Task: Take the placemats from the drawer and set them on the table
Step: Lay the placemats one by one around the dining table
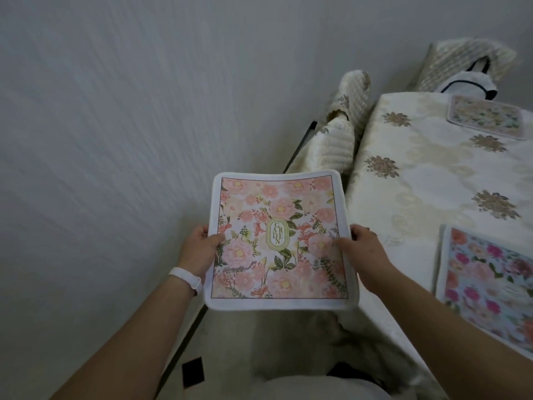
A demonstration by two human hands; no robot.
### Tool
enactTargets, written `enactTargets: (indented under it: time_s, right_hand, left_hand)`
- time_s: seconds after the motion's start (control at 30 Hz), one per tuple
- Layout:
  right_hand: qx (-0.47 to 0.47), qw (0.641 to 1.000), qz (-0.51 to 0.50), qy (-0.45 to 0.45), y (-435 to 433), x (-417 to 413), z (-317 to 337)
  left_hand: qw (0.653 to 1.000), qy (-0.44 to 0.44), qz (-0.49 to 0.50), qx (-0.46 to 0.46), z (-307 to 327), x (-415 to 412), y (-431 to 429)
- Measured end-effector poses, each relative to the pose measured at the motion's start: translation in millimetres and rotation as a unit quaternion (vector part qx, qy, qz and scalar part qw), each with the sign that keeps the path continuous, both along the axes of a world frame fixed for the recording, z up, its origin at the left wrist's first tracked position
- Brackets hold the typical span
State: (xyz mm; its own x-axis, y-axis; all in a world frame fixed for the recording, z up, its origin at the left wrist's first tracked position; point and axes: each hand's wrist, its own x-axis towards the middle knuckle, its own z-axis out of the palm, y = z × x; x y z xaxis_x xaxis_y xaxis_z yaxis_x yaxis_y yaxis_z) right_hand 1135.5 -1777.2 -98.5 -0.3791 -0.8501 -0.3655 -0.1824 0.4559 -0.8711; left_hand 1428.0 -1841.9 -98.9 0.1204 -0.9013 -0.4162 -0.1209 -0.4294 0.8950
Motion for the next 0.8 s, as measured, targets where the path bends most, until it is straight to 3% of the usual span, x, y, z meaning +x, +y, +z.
enactTargets:
  time_s: [0.5,0.8]
  right_hand:
    - [-0.005,1.0,0.016,-0.007,-118,23,4]
    - [-0.031,0.999,-0.01,-0.041,-271,-6,9]
  left_hand:
    - [0.999,0.004,0.026,-0.026,-2,33,-105]
    - [0.999,-0.045,0.015,-0.02,10,-1,-274]
